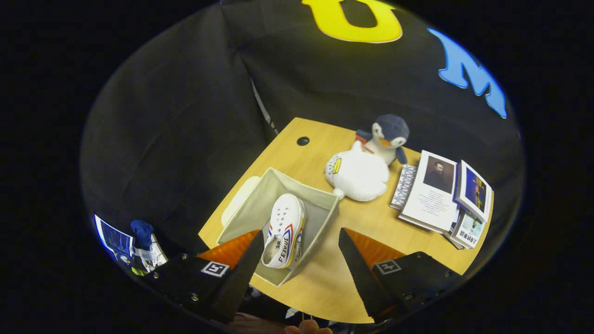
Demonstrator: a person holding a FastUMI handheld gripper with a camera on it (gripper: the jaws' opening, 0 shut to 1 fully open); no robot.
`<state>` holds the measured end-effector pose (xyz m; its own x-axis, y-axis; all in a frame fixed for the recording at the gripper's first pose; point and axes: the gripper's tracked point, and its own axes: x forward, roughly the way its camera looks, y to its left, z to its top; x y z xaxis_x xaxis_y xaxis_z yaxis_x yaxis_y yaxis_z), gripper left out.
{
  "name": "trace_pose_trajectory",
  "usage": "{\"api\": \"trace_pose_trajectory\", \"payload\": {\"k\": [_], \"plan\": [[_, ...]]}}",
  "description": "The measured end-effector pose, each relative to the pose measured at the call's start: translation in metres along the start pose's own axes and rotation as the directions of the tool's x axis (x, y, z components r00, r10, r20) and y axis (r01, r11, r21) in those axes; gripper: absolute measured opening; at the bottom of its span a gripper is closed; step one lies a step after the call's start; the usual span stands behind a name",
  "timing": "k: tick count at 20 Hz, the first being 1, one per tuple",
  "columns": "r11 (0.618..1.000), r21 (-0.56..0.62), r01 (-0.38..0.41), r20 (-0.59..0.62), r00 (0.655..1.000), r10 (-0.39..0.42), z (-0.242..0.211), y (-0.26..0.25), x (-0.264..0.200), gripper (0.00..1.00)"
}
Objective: Open the storage box then place both shoes into the box .Put the left shoe in first, then the right shoe, with the right side of both shoes facing outward in a uniform manner.
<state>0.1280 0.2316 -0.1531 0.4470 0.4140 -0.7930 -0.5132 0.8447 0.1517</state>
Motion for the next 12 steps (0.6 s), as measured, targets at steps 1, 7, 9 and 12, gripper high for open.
{"api": "trace_pose_trajectory", "payload": {"k": [1,7,9,12], "plan": [[0.999,0.032,0.032,0.047,0.998,-0.033,0.001,-0.016,-0.011,0.98],[0.959,0.176,0.223,0.386,0.88,-0.275,0.006,-0.098,-0.103,0.99],[0.936,0.211,0.28,0.503,0.79,-0.35,0.008,-0.117,-0.138,0.98],[0.892,0.298,0.34,0.649,0.613,-0.45,0.005,-0.138,-0.183,0.98]]}}
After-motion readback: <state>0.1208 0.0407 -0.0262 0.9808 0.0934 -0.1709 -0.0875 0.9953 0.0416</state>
